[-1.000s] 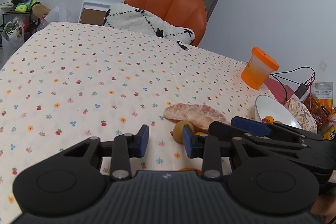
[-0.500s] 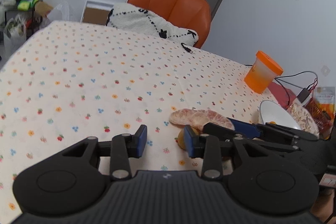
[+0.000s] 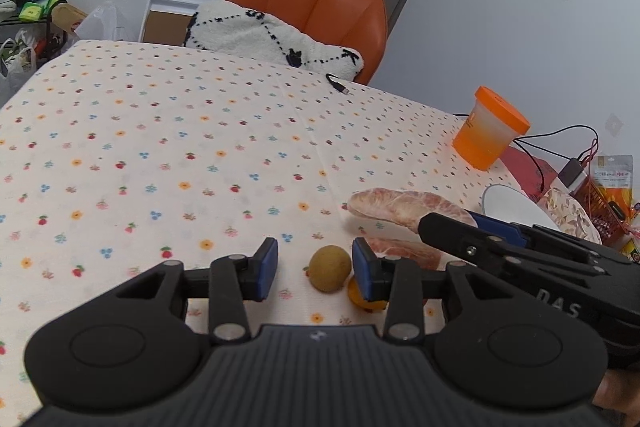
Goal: Organize fruits
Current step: 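Grasp the brown kiwi with the left tool while the right tool grasps a peeled pink pomelo segment, then carry the kiwi and pomelo segment over the white plate with both tools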
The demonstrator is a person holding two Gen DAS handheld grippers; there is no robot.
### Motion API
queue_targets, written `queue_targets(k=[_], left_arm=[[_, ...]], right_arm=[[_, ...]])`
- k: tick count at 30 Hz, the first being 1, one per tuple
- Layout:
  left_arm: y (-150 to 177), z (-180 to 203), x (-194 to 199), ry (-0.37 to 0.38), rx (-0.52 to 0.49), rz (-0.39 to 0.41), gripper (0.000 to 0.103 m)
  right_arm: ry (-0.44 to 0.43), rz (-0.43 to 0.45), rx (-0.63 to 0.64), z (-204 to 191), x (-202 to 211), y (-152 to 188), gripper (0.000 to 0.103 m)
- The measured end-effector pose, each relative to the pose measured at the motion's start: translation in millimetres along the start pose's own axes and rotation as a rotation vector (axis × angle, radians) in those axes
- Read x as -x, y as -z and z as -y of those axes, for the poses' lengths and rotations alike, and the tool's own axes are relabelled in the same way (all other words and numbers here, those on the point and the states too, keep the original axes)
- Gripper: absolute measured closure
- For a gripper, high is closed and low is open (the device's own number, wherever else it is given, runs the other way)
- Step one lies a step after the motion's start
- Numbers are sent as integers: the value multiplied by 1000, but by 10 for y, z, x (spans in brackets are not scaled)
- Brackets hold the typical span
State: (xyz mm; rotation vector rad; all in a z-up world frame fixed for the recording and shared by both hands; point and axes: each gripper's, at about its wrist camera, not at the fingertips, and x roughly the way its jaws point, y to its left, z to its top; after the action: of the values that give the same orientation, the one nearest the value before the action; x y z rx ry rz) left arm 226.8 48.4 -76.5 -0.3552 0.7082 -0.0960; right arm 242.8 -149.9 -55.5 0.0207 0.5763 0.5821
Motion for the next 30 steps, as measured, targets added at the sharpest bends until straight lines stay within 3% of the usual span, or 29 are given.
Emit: queue_targets(k=[4, 5, 16, 30], left_arm=[[27, 19, -95, 18, 16, -25, 72], [33, 26, -107, 19, 18, -28, 80], [-41, 188, 88, -13, -28, 27, 80], [-33, 613, 234, 23, -85, 73, 80]], right_arm=[[11, 17, -11, 40, 105, 7, 68], [13, 21, -15, 54, 122, 5, 68], [21, 62, -41, 157, 314, 33, 68], [77, 137, -108, 478, 725, 115, 68]])
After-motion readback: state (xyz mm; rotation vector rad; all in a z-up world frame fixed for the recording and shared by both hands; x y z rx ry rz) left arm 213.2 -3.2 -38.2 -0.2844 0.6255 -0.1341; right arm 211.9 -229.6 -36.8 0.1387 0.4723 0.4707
